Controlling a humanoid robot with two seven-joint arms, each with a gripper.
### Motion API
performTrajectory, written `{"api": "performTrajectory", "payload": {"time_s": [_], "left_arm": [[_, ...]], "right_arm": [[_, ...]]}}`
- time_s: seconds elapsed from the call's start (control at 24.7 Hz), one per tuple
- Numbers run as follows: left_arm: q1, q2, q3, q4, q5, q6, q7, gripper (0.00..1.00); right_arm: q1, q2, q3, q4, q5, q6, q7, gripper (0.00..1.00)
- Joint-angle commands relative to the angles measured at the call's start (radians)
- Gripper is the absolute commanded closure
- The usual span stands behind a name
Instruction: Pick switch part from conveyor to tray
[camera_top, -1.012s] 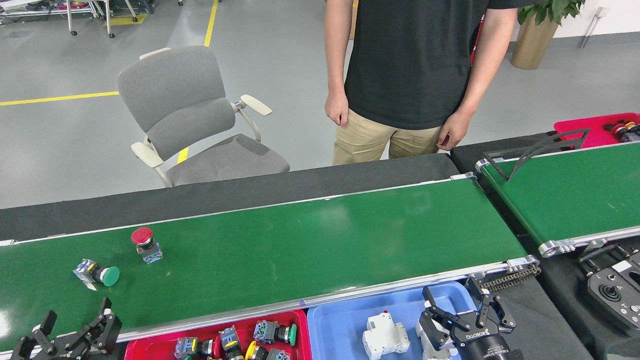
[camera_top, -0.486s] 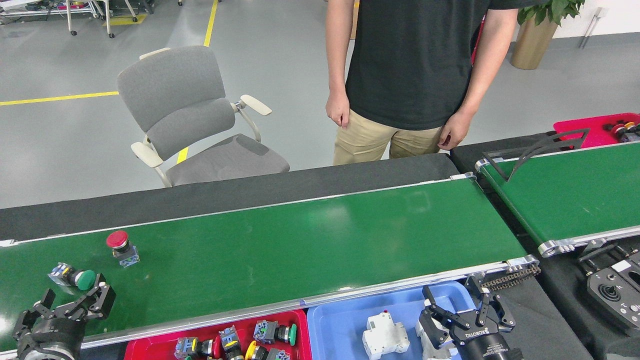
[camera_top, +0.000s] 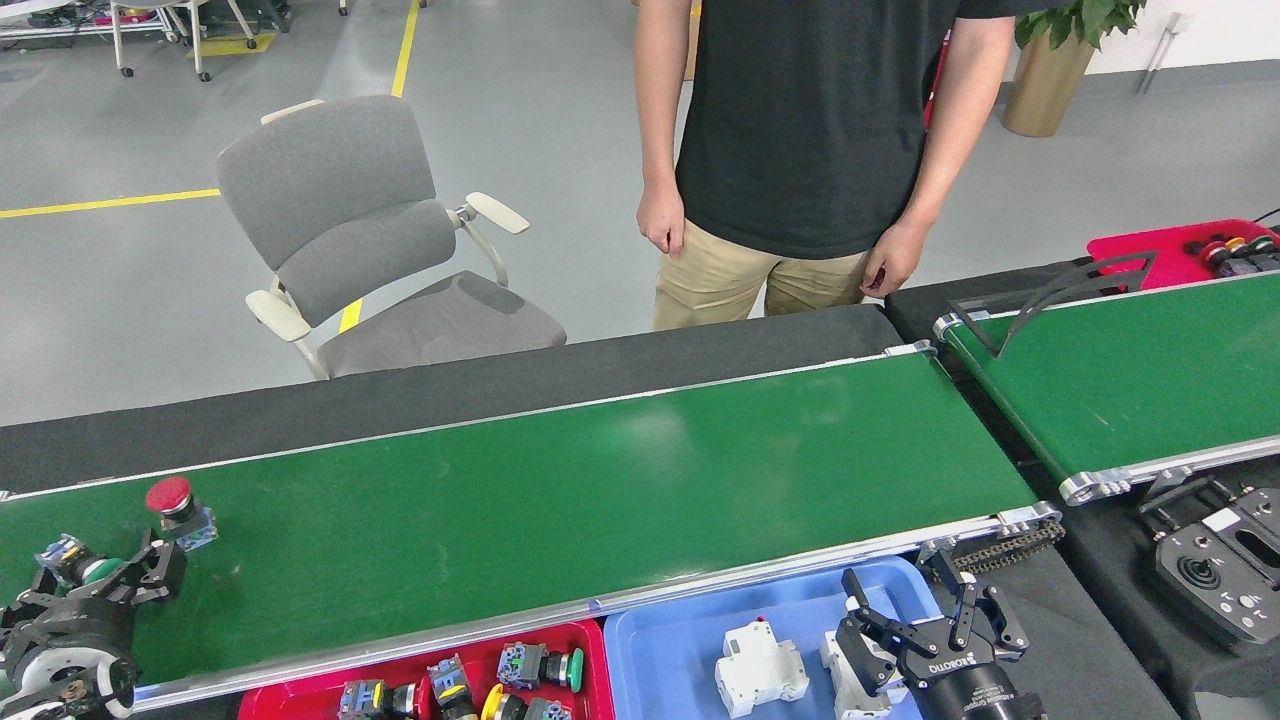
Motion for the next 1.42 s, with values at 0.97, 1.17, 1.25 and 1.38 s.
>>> {"api": "performTrajectory", "payload": {"time_s": [0.97,1.17,1.25,1.38], "left_arm": [[0.635,-0.221,0.049,-0.738,0.118,-0.946,0.090,0.01],[0.632,-0.238,0.078,-0.750,0.121,-0.895,0.090,0.01],[0.631,-0.246,0.088,-0.762,0.121,-0.610,0.093,0.01],[0.622,-0.227,0.091,-0.771,0.111,-0.299,0.098,0.01]], "right_arm": [[-0.008,0.005,-0.014,-0.018,-0.002,0.009,-0.001,0.00],[-0.006,0.005,-0.023,-0.030,-0.002,0.009,0.000,0.00],[-0.003,0.004,-0.023,-0.030,-0.002,0.010,0.000,0.00],[-0.003,0.005,-0.023,-0.029,-0.002,0.010,0.000,0.00]]}}
